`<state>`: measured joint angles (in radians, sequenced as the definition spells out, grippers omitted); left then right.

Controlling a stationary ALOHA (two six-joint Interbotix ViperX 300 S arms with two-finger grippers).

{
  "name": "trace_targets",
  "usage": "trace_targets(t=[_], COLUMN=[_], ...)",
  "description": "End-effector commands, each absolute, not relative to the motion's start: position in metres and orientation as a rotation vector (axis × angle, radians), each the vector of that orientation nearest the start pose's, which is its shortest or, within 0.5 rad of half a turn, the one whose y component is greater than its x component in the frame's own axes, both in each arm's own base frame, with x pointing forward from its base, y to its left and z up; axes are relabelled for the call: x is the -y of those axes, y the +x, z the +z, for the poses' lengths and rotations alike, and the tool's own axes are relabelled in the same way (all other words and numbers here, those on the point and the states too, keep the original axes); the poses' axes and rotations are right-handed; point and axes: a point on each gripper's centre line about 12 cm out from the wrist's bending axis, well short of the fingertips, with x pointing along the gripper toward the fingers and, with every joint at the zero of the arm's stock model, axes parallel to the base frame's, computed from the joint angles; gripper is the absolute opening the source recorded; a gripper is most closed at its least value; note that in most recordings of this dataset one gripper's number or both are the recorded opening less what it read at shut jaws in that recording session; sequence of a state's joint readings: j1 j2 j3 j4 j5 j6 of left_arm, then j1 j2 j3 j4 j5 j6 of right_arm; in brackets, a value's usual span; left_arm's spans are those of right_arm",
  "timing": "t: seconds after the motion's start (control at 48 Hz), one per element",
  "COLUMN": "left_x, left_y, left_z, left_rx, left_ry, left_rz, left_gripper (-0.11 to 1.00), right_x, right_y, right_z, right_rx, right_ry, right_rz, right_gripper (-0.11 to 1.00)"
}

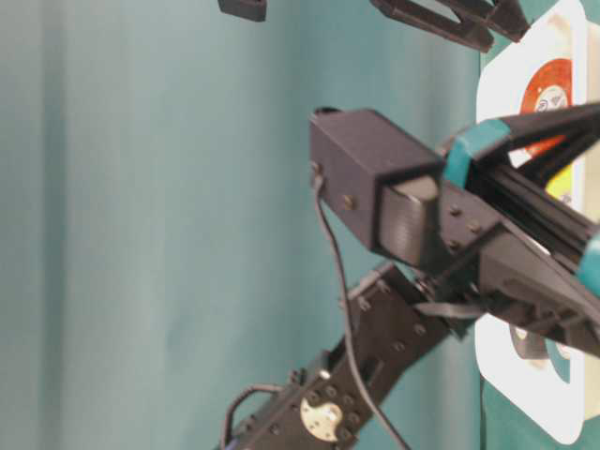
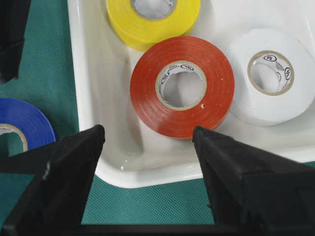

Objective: Put the tape alternately from left to right into the white case.
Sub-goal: 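Reach the left gripper over the blue tape roll and grasp its rim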

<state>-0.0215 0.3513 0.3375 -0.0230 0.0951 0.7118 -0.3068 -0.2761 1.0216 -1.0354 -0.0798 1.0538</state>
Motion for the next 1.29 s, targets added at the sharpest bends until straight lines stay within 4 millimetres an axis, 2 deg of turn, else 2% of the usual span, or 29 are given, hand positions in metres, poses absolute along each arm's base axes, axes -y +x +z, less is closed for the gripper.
trace_targets(t=[0.0, 0.104, 0.25, 0.437, 0.542, 0.792, 1.104, 1.271], left_x=[0.014, 0.015, 0.024, 0.035, 0.035, 0.028, 0.016, 0.016], left_y=[0.484, 0.488, 0.494, 0.498, 0.501, 0.51, 0.522, 0.526], left_z=[0.137, 0.14, 0.131, 0.123, 0.126, 0.143, 0.133, 0.129], left_rx=[-0.69, -0.707, -0.788, -0.817, -0.796, -0.755, -0.759, -0.762], left_ry=[0.669, 0.672, 0.688, 0.816, 0.863, 0.874, 0.869, 0.867], left_rz=[-0.281, -0.29, -0.348, -0.449, -0.465, -0.436, -0.413, -0.414], left_gripper=[0.65, 0.64, 0.64, 0.64, 0.64, 0.64, 0.64, 0.64], right_x=[0.078, 0.078, 0.078, 0.078, 0.077, 0.075, 0.074, 0.074], right_y=[0.277, 0.276, 0.276, 0.275, 0.276, 0.272, 0.269, 0.267], right_z=[0.158, 0.157, 0.157, 0.157, 0.157, 0.153, 0.149, 0.147], right_rx=[-0.669, -0.671, -0.671, -0.673, -0.671, -0.678, -0.69, -0.698], right_ry=[0.149, 0.15, 0.15, 0.151, 0.151, 0.158, 0.161, 0.163], right_rz=[-0.23, -0.231, -0.231, -0.231, -0.227, -0.216, -0.216, -0.218], right_gripper=[0.78, 0.78, 0.78, 0.78, 0.78, 0.78, 0.78, 0.78])
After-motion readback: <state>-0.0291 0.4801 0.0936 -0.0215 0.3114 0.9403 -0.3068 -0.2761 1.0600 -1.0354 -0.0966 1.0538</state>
